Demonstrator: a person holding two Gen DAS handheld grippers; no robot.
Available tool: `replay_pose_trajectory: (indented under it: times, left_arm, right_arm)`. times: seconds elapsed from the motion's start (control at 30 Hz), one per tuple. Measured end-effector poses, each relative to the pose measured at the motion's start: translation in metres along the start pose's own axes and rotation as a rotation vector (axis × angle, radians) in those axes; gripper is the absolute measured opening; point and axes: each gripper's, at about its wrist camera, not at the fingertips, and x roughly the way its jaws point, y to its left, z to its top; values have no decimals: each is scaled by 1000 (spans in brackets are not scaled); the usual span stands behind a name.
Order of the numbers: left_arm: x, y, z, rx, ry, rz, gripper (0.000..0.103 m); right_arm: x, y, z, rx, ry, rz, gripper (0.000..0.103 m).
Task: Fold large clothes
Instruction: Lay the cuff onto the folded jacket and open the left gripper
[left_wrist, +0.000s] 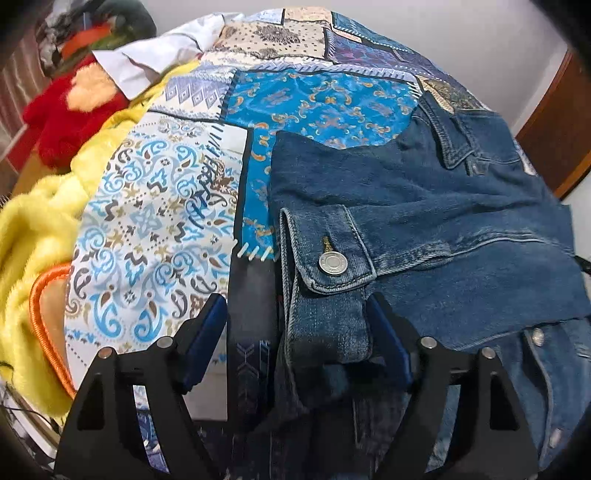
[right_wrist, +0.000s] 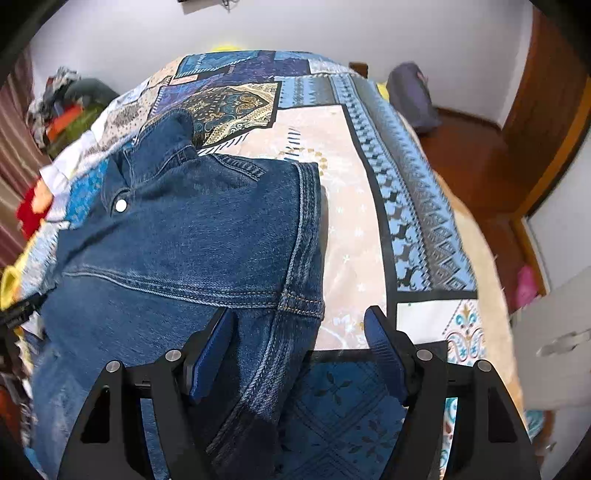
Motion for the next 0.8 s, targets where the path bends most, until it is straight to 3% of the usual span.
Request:
replay_pose_trajectory:
  times: [0.23,0.53,0.63,0.7,0.8]
  left_arm:
    - [-23,12,38,-18,-59,-4,81]
    - [52,27,89,-88,43,-67,80]
    - [72,20,94,-63,66,-90,70]
    - [85,17,97,-71,85,-119,63]
    - [96,14,102,-82,92,-126,46]
  right_arm:
    - [-7,-3,15,53,9,135,71]
    - [11,-3,58,69,7,166,71]
    - [28,-3,68,72,38,179,70]
    - [40,-3,73,82,46,194,63]
    - [47,0,78,100,7,196,55]
